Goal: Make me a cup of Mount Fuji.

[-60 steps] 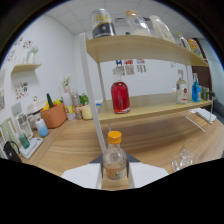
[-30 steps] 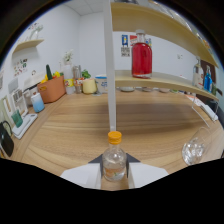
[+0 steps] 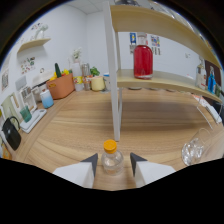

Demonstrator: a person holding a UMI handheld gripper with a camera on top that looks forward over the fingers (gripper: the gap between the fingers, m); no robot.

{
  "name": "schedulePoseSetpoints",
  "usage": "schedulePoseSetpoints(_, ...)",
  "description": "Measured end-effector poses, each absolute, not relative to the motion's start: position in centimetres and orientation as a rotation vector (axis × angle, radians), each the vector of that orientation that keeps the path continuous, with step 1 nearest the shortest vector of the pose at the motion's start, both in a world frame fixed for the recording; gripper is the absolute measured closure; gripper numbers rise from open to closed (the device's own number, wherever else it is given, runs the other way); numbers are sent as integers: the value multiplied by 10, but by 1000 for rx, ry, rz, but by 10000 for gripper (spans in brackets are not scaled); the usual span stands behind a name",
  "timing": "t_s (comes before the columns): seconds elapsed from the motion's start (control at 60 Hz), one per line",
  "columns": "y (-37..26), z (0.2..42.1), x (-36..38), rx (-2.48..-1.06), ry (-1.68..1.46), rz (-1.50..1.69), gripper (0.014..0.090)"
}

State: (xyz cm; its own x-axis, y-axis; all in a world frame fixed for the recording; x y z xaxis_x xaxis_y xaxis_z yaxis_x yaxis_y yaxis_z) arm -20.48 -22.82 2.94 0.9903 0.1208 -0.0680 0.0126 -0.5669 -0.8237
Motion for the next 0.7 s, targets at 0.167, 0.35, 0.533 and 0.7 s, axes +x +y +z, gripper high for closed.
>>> schedulePoseSetpoints(0.167, -253, 68, -188, -2121, -155, 198, 208)
schedulePoseSetpoints(0.35, -287, 105, -123, -2029, -172, 151, 189)
schedulePoseSetpoints(0.533, -311, 98, -37, -2049, -99, 97, 188)
schedulePoseSetpoints(0.7, -296, 125, 28, -2016, -46, 58, 192)
